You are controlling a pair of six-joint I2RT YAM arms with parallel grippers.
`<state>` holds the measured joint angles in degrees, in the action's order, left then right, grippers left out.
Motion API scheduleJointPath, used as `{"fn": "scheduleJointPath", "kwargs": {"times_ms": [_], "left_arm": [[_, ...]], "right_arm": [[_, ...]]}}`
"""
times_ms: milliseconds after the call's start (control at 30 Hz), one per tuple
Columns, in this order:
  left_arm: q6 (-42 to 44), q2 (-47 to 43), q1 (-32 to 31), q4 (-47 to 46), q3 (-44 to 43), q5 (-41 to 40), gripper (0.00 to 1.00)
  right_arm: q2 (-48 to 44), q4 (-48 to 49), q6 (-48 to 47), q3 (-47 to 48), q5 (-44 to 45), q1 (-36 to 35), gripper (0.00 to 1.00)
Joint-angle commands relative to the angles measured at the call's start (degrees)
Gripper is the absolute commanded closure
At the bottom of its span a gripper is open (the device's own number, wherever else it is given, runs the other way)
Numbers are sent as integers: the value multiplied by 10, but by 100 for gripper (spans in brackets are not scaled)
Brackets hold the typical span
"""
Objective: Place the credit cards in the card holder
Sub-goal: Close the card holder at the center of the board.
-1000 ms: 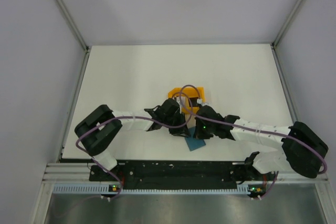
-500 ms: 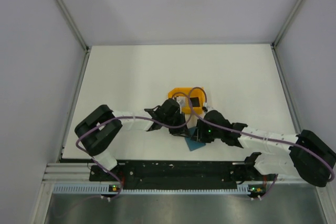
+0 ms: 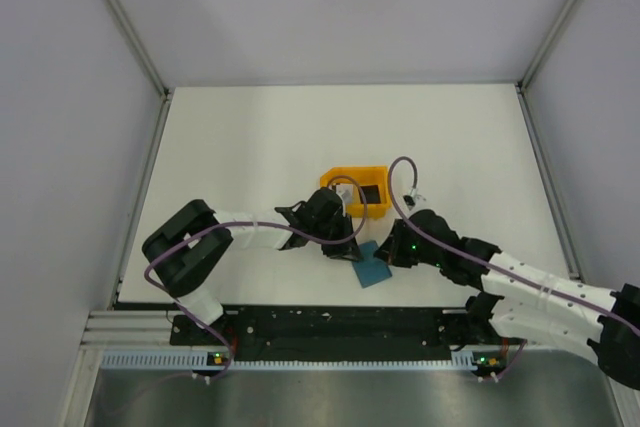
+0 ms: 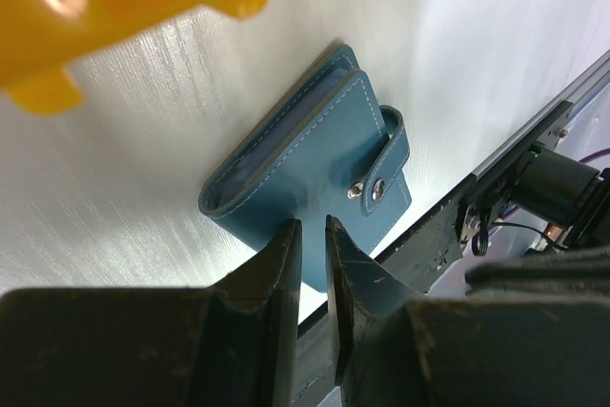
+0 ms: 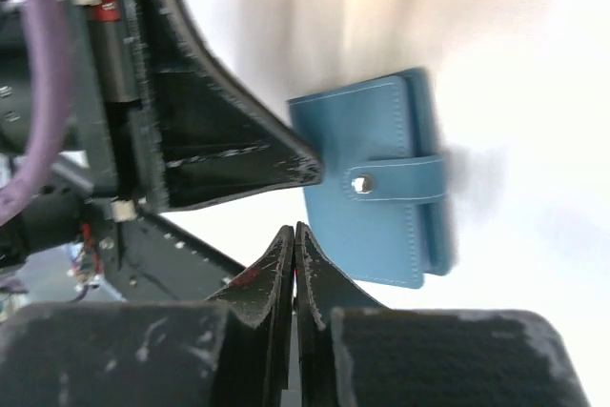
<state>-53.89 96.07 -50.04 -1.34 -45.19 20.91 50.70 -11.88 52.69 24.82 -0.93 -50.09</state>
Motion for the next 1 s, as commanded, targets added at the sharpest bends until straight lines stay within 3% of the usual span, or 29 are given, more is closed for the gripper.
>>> {"fn": "scheduleJointPath", "kwargs": {"times_ms": [0, 267, 967], "left_arm": [[5, -4, -2, -8, -10, -17, 79], [5, -2, -2, -10, -10, -14, 79], [4, -4, -2, -11, -9, -14, 79]], "right_arm": [[38, -75, 2, 43, 80, 5, 100], [155, -65, -37, 95, 77, 9, 100], [205, -21, -59, 86, 24, 20, 100]]}}
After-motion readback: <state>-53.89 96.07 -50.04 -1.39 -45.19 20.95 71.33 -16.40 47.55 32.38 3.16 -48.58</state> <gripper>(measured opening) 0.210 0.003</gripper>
